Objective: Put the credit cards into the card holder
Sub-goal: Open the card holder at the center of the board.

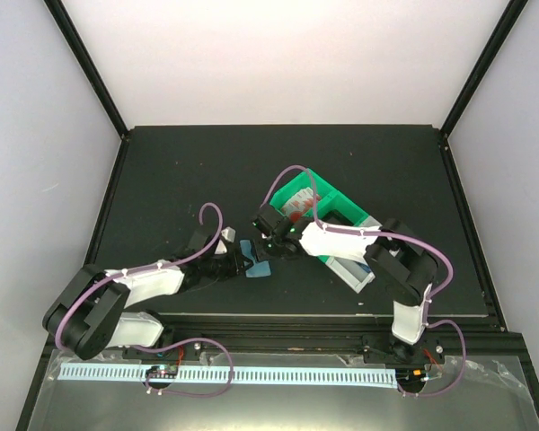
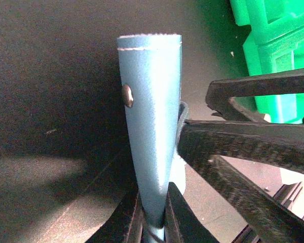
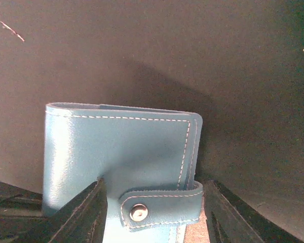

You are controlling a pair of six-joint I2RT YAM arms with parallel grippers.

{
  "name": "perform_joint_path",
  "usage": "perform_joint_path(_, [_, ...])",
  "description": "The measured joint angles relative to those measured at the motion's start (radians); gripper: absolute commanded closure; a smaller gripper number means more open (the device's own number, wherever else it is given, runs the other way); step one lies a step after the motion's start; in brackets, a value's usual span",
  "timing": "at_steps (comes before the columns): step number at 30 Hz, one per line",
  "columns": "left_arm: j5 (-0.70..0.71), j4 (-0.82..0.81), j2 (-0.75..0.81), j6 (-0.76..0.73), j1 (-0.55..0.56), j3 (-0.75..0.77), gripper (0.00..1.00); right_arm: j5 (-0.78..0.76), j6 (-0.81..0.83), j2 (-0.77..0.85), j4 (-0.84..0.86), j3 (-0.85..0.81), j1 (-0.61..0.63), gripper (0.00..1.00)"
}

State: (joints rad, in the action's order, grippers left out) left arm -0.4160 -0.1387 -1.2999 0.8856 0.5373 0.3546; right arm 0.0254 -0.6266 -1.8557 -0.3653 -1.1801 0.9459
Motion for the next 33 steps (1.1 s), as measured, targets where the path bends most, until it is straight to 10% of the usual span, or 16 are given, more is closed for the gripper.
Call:
perform_joint_path(12, [-0.004,0.058,0.036,-0.019,0.000,0.006,0.98,0.016,0.027,-0.023,-0.023,0.001,0.000,0.48])
perform_joint_path(26, [0.024,0.174,0.124,-0.069,0.001,0.080,0.98,-0.388,-0.064,0.034,-0.263,0.037,-0.005,0.55])
perform_joint_path(33, [0.026,0.223,0.136,-0.091,0.001,0.090,0.99,-0.224,-0.034,0.187,-0.164,0.116,-0.004,0.48])
